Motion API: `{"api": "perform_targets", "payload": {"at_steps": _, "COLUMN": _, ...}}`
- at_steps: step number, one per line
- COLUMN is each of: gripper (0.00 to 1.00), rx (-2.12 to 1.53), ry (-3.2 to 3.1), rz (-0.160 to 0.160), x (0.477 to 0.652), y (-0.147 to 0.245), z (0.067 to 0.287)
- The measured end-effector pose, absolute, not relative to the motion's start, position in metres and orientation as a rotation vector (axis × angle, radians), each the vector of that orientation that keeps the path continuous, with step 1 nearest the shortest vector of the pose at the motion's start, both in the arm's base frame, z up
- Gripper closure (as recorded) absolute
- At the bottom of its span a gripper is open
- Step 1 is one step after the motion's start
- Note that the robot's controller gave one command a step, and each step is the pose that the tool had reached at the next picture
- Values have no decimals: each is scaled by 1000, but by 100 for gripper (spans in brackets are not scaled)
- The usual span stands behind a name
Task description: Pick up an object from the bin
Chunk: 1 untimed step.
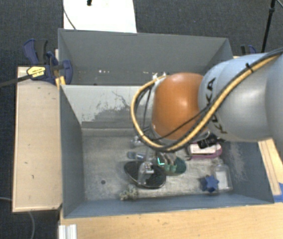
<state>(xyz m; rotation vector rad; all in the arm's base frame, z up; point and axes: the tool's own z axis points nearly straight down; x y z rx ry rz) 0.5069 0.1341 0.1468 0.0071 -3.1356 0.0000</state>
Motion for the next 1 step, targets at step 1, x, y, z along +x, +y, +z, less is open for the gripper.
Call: {"api": "perform_targets", "payload": {"at_steps": 1, "gripper": 0, "rx": -157, "ry": -3133, "rz": 1, "x": 507, "y": 111, "z": 86}}
